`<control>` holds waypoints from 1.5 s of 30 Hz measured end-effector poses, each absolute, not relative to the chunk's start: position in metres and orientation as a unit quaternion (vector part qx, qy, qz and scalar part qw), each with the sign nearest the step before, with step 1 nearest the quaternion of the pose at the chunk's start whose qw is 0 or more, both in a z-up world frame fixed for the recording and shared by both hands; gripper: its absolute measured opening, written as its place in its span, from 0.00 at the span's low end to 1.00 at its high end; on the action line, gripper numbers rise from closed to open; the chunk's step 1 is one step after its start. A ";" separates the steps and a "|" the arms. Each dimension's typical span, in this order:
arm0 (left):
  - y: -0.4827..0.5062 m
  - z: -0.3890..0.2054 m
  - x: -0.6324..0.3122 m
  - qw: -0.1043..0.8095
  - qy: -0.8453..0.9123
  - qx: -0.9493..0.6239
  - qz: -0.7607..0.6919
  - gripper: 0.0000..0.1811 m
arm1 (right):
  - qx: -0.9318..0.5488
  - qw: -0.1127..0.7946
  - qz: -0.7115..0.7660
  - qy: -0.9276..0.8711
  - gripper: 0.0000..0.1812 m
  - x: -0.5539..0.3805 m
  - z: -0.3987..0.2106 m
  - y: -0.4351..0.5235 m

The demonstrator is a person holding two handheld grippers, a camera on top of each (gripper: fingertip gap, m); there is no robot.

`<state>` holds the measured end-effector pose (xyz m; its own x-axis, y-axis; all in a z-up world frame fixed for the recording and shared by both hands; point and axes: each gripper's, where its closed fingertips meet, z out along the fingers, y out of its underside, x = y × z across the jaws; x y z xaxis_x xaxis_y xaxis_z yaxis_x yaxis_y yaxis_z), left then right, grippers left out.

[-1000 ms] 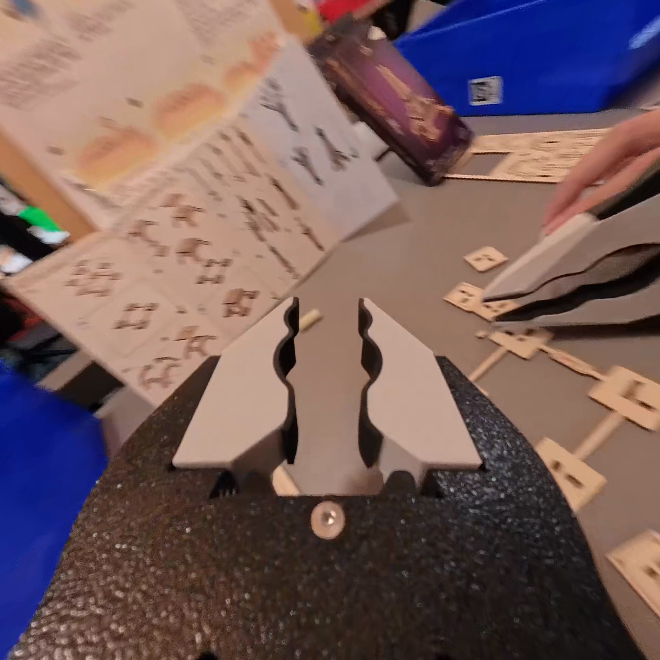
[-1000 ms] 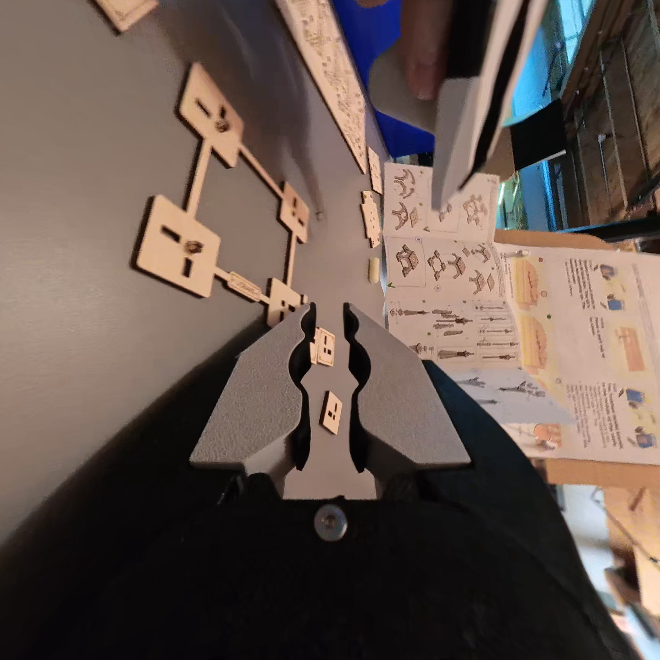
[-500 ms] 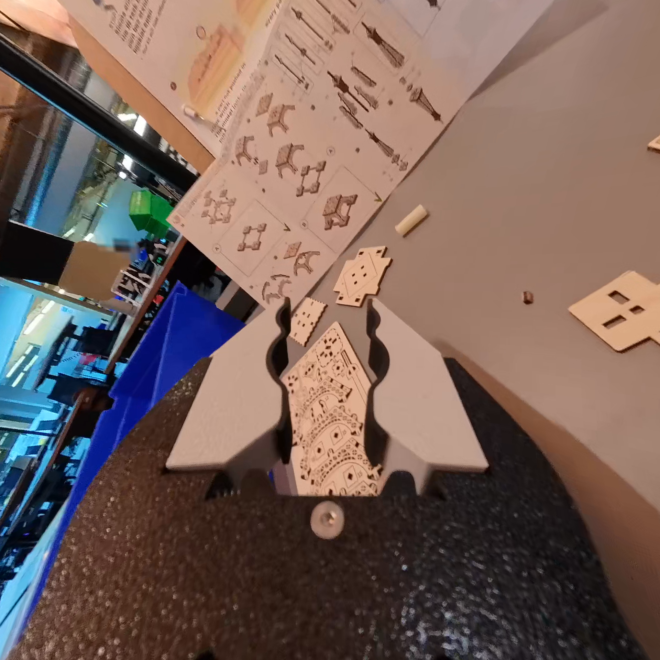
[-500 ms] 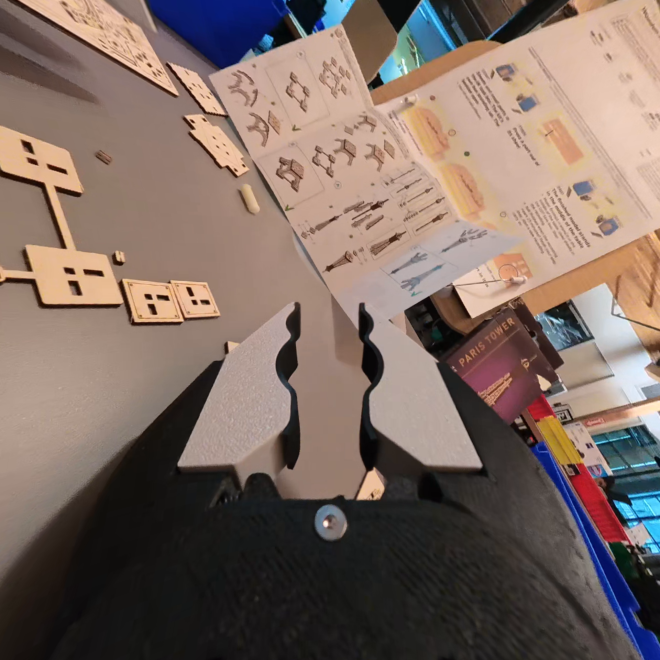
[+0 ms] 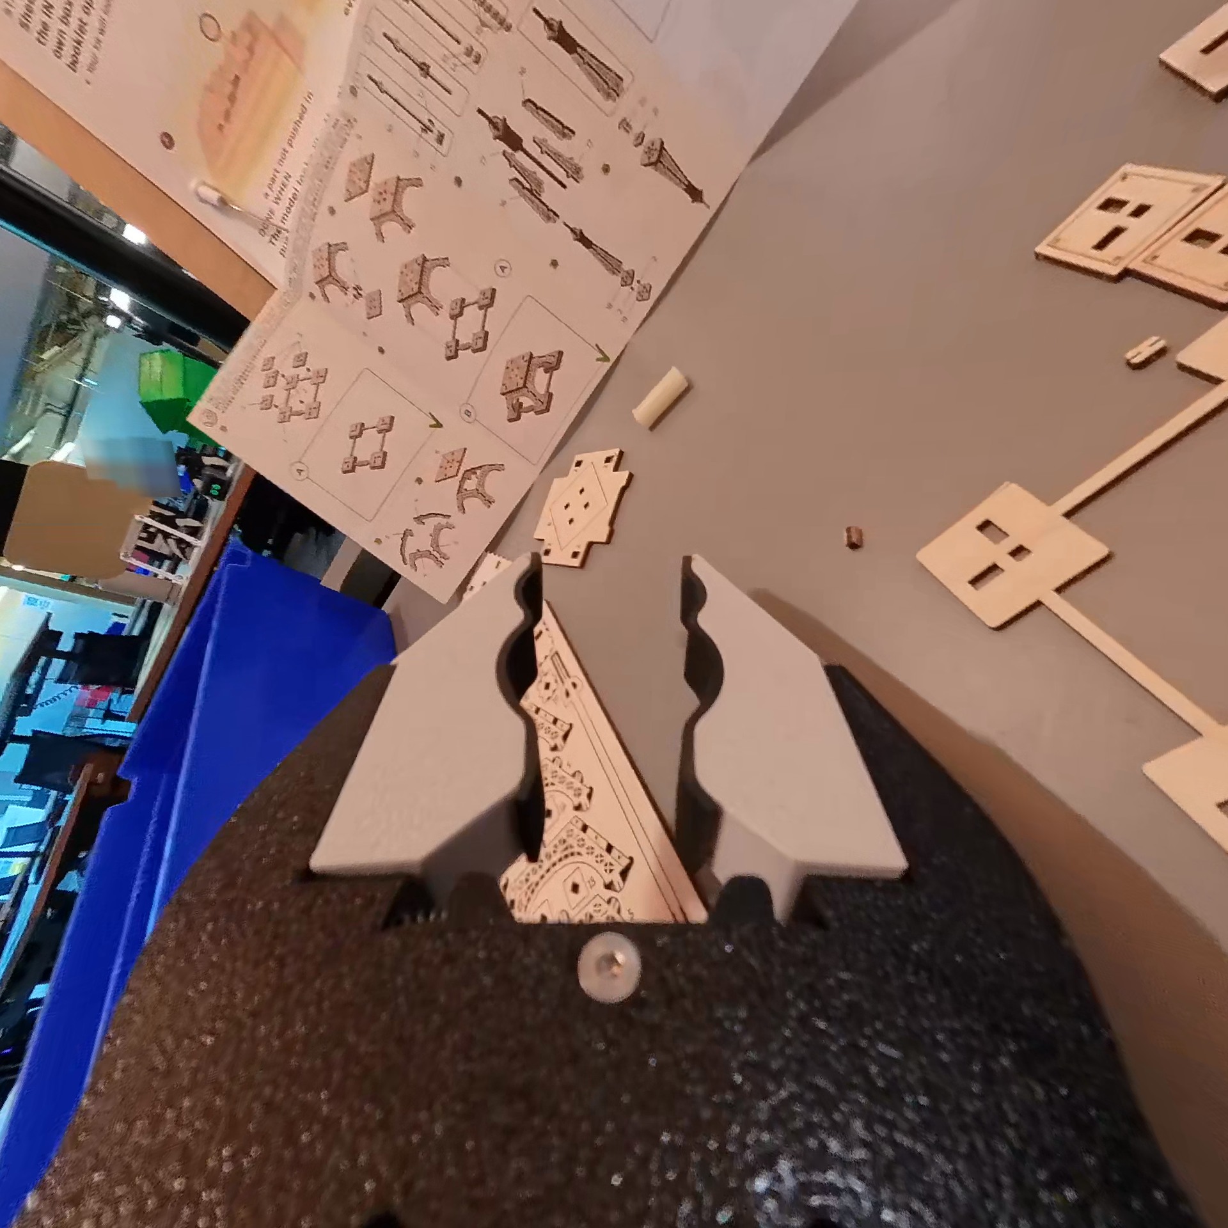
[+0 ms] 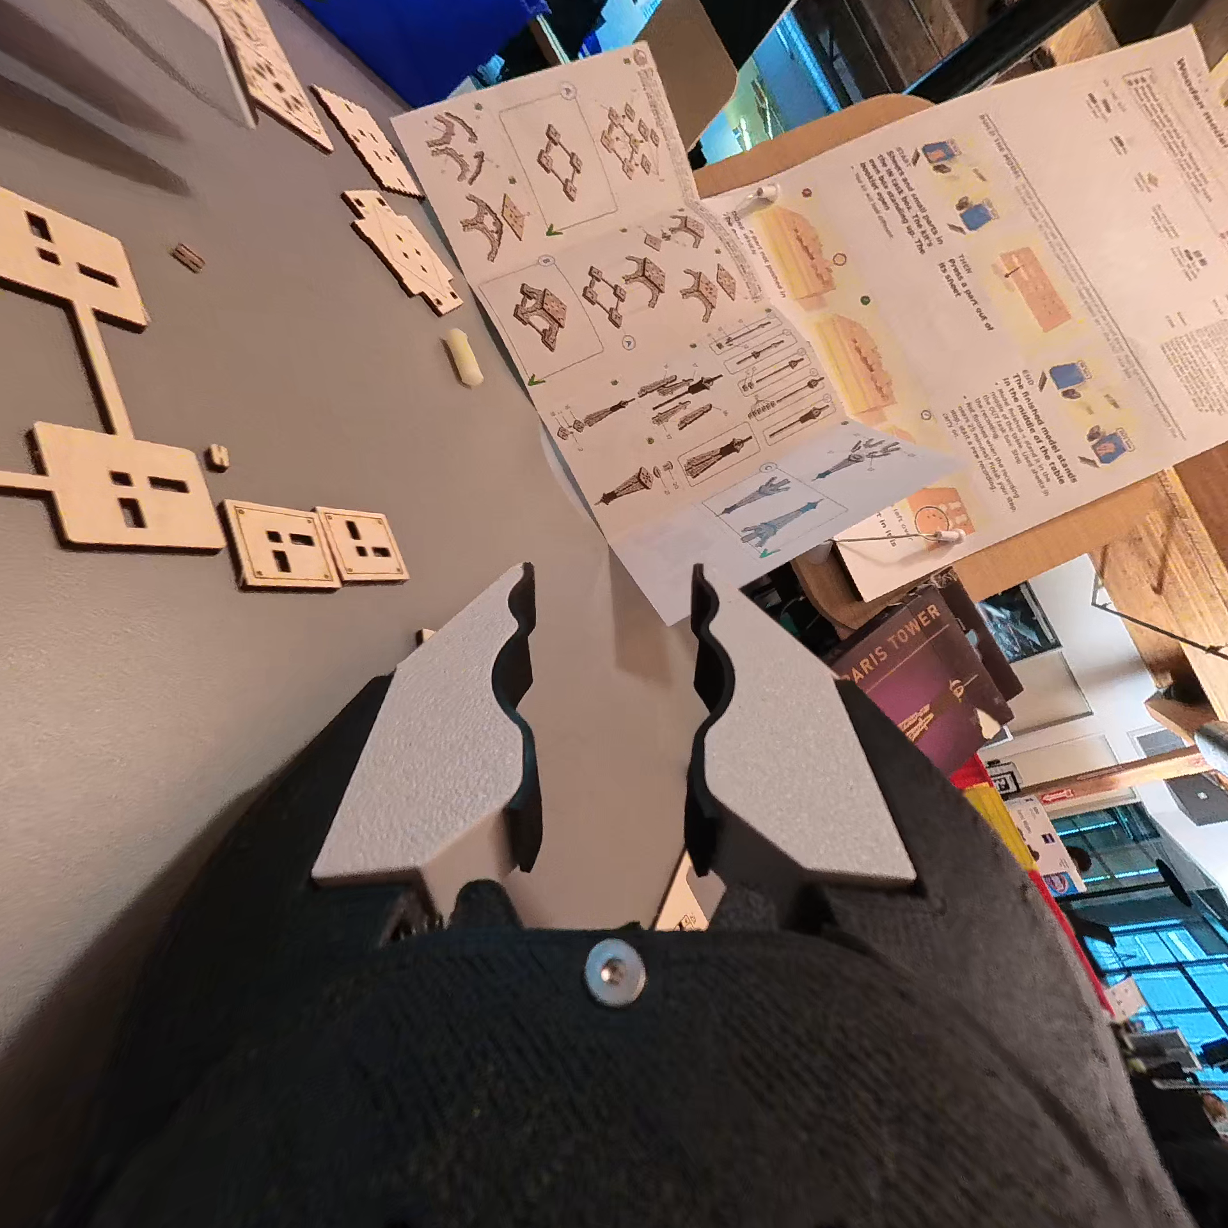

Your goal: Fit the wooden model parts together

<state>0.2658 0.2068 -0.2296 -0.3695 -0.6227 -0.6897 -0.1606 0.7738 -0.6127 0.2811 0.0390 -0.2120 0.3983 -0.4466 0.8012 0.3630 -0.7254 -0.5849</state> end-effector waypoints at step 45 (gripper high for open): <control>0.217 -0.246 0.266 0.500 0.824 -0.223 -0.148 0.20 | -0.787 0.316 -0.526 -0.062 0.11 0.266 -0.242 0.046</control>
<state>0.2662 0.2165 -0.2459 -0.4009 -0.5152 -0.7575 -0.2189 0.8568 -0.4669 0.2655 0.0457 -0.2421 0.4386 -0.2347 0.8675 0.4298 -0.7930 -0.4318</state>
